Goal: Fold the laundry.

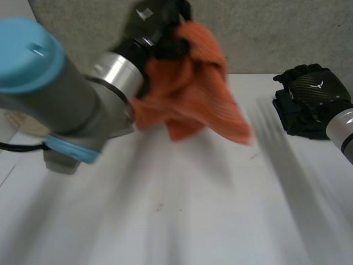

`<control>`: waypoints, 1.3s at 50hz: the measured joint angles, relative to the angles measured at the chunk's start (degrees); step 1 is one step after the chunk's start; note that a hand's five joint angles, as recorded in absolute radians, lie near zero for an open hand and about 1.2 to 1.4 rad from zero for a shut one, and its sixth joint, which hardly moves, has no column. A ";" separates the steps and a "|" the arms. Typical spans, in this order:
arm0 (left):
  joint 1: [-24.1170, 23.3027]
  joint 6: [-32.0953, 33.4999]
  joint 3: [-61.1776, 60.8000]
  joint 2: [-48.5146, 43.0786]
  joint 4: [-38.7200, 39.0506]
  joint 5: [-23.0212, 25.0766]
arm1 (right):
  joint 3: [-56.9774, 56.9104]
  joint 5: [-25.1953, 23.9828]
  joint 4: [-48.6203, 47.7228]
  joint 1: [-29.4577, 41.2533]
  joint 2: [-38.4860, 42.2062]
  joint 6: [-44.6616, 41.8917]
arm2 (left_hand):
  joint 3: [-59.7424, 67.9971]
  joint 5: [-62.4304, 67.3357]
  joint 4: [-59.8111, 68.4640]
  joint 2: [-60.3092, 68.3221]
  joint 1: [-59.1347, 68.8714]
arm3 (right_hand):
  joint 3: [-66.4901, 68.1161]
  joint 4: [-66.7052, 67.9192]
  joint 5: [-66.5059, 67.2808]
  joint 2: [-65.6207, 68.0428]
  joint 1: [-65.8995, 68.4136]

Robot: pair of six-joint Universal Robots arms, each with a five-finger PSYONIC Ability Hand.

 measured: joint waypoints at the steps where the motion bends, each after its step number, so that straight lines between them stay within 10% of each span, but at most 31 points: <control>1: -0.98 -0.48 0.10 -1.28 -0.19 0.12 | -0.01 -0.03 0.00 0.00 -0.01 0.16 | 0.00 0.00 0.00 0.00 0.00 | 0.00 0.00 0.00 0.00 0.00; 7: -4.70 -0.79 0.49 -8.91 -3.05 0.28 | 0.84 -0.68 0.00 0.23 0.62 1.00 | -3.83 -2.80 -2.88 -3.83 -3.56 | 0.00 0.00 0.00 0.00 0.00; 12: -6.07 1.40 0.04 -12.06 -6.47 0.20 | 1.35 -0.95 0.06 0.46 2.22 0.66 | -46.50 -44.46 -46.62 -47.12 -47.78 | 0.00 0.00 0.00 0.00 0.00; 16: -4.34 4.97 -0.69 -10.37 -8.23 -0.24 | 1.50 -1.39 0.46 0.86 4.49 0.13 | -54.24 -50.32 -55.52 -54.81 -50.18 | 0.00 0.00 0.00 0.00 0.00; 28: 10.85 19.45 -1.34 -6.23 -9.54 0.32 | 2.11 -6.04 0.68 5.99 6.10 -0.83 | -54.24 -50.32 -55.52 -54.85 -50.18 | 0.00 0.00 0.02 0.00 0.00; 52: 24.77 42.22 25.03 -38.98 -10.44 2.34 | 4.09 -1.42 0.61 10.57 10.86 -5.65 | -49.67 -44.58 -49.96 -49.79 -43.57 | 0.00 0.00 -0.03 0.00 0.00; 57: 26.42 42.27 28.52 -41.48 -10.68 3.44 | 5.05 -0.41 0.59 10.23 10.77 -5.57 | -8.13 -3.85 -7.98 -6.76 -0.29 | 0.00 0.00 0.00 0.00 0.00; 65: 28.66 43.13 31.94 -42.53 -9.31 -2.59 | 5.98 -0.15 0.53 10.20 10.74 -5.40 | -1.76 0.81 -1.35 -0.40 1.72 | 0.00 0.00 0.00 0.00 -0.43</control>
